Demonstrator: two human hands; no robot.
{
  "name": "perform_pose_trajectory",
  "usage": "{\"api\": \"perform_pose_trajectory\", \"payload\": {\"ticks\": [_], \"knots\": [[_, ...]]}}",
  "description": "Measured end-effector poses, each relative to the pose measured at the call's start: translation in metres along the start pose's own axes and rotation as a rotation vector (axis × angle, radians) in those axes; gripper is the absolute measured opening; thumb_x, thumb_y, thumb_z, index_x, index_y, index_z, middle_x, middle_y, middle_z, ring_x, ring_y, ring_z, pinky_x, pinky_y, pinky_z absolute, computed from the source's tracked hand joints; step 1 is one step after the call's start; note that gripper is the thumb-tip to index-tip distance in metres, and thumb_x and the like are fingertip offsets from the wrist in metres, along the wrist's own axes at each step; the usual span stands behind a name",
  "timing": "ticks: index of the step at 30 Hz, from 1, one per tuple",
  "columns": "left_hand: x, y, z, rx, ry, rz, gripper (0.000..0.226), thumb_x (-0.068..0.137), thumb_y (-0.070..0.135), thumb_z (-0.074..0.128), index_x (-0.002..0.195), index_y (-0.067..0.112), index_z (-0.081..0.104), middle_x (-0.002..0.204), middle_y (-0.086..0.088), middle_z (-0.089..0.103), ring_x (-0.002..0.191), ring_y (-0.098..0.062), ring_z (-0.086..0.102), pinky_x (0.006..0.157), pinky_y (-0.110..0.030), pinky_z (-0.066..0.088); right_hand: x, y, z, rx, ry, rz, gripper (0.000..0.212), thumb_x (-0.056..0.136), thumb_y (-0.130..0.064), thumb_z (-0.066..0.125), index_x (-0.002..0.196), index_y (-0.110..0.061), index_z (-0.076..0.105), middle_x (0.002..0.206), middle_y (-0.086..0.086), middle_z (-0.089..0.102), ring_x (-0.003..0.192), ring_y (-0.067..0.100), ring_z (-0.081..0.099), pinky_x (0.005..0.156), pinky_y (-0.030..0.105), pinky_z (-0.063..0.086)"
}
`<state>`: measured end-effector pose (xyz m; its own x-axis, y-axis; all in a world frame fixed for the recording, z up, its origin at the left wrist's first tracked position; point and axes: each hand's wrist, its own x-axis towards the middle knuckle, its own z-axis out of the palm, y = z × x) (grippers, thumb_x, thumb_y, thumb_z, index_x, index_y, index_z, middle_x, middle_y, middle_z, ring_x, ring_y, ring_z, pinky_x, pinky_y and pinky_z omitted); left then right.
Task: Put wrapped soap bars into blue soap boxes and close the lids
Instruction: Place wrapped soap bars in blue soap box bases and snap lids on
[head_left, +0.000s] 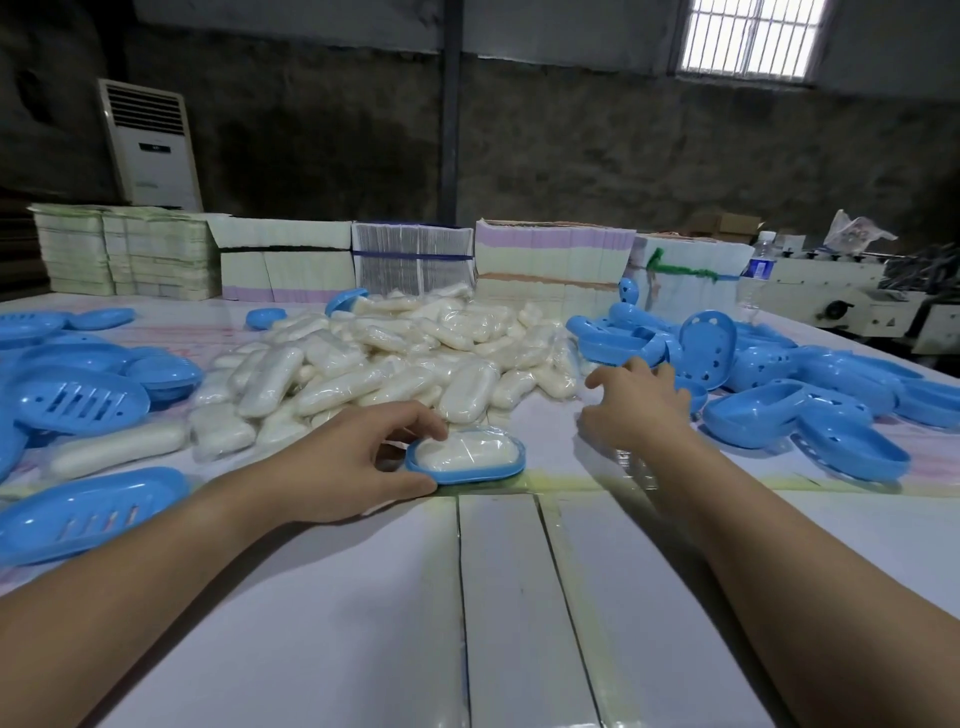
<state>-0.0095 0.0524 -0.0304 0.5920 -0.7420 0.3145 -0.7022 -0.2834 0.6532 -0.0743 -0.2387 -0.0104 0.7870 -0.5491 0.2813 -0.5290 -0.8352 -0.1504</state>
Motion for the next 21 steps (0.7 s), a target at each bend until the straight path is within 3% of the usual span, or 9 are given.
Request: {"api": "perform_pose_trajectory", "payload": {"ticks": [5,8,11,14,17,21], "knots": [[0.001,0.0,0.0,-0.013,-0.001,0.01,0.035,0.082,0.013,0.08,0.106,0.034,0.066,0.106,0.029,0.065,0.108,-0.002,0.063,0.096,-0.025,0.053,0.004,0.006,0.003,-0.011,-0.127,-0.014,0.025,0.091,-0.024,0.046,0.107,-0.021,0.065,0.111,0.006,0.06,0.106,0.028,0.046,0.08,0.039,0.045],[0.001,-0.001,0.0,0.002,-0.001,0.023,0.035,0.082,0.015,0.08,0.105,0.036,0.066,0.107,0.031,0.064,0.108,0.0,0.062,0.094,-0.021,0.053,0.001,-0.001,0.003,-0.032,-0.13,-0.063,0.018,0.091,-0.024,0.046,0.097,-0.016,0.061,0.099,0.006,0.059,0.097,0.026,0.05,0.076,0.036,0.047],[0.001,-0.001,0.0,0.007,-0.001,0.026,0.034,0.082,0.016,0.081,0.105,0.037,0.066,0.107,0.031,0.064,0.109,0.0,0.062,0.094,-0.02,0.053,-0.001,-0.01,0.003,-0.02,-0.134,-0.095,0.014,0.092,-0.024,0.047,0.096,-0.014,0.057,0.098,0.006,0.058,0.096,0.027,0.052,0.08,0.04,0.05],[0.001,-0.002,0.0,0.014,0.004,0.031,0.034,0.081,0.016,0.081,0.104,0.037,0.067,0.108,0.03,0.065,0.108,0.0,0.063,0.094,-0.022,0.053,-0.006,-0.016,0.002,0.056,-0.14,-0.125,0.026,0.092,-0.024,0.051,0.113,-0.013,0.06,0.111,0.008,0.062,0.104,0.027,0.055,0.09,0.043,0.051],[0.001,-0.003,-0.001,0.031,0.002,0.037,0.034,0.081,0.018,0.081,0.104,0.039,0.067,0.108,0.028,0.065,0.108,-0.001,0.063,0.094,-0.023,0.053,-0.012,-0.021,-0.001,0.201,-0.024,-0.168,0.042,0.088,-0.023,0.057,0.13,-0.019,0.061,0.123,0.006,0.066,0.113,0.027,0.058,0.095,0.04,0.05],[0.002,-0.003,-0.001,0.055,0.007,0.042,0.034,0.081,0.019,0.081,0.104,0.039,0.066,0.109,0.03,0.064,0.108,0.0,0.062,0.095,-0.023,0.052,-0.02,-0.031,-0.012,0.595,0.185,-0.24,0.037,0.083,-0.011,0.063,0.117,-0.023,0.071,0.112,-0.003,0.071,0.101,0.014,0.062,0.087,0.027,0.049]]}}
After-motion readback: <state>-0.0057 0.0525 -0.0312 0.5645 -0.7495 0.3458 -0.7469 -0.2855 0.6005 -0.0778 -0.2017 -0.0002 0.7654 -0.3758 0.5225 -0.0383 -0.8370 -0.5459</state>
